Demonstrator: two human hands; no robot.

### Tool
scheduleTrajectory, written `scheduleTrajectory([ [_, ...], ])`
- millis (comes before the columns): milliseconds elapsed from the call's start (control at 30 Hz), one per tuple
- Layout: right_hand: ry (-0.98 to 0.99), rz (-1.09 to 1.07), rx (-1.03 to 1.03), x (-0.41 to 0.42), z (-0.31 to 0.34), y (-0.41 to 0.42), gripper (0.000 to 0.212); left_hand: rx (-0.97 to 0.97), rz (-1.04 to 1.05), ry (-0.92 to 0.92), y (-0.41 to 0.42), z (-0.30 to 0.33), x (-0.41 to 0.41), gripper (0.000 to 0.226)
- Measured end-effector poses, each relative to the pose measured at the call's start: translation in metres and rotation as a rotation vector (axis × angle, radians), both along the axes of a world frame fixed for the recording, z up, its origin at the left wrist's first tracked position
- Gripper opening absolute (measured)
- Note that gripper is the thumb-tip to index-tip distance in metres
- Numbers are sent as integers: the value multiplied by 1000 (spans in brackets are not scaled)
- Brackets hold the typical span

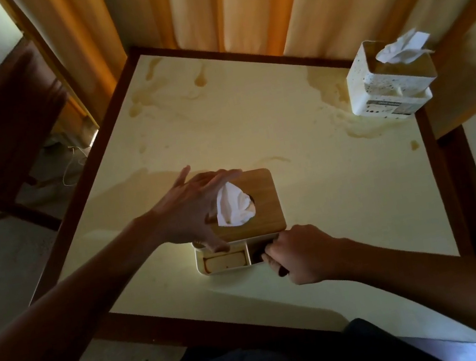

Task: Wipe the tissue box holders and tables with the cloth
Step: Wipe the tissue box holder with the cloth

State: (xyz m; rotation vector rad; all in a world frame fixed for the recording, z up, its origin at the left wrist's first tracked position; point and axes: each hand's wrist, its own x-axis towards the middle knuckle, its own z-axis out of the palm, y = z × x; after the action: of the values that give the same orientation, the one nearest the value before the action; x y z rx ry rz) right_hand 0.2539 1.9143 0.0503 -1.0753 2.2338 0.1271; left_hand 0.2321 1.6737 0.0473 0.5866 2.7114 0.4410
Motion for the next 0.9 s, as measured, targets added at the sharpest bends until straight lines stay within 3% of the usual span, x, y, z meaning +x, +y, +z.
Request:
scheduleTrajectory([
  [100,-112,-277,-103,3,2,7,23,-2,10,17,2,2,1,132],
  [233,-470,-872,-317,16,16,4,17,6,46,53,6,1,8,135],
  [300,-599,-1062,-362,24,17,-8,17,37,67,82,7,-4,13,134],
  [433,-660,-1045,-310,29,8,-33,13,63,88,112,9,-7,19,133],
  [633,-826,-1258,-389,29,22,-27,20,68,74,137,11,-6,19,133],
  [900,-539,-1056,-260,34,15,-39,31,135,57,201,7,-9,19,131],
])
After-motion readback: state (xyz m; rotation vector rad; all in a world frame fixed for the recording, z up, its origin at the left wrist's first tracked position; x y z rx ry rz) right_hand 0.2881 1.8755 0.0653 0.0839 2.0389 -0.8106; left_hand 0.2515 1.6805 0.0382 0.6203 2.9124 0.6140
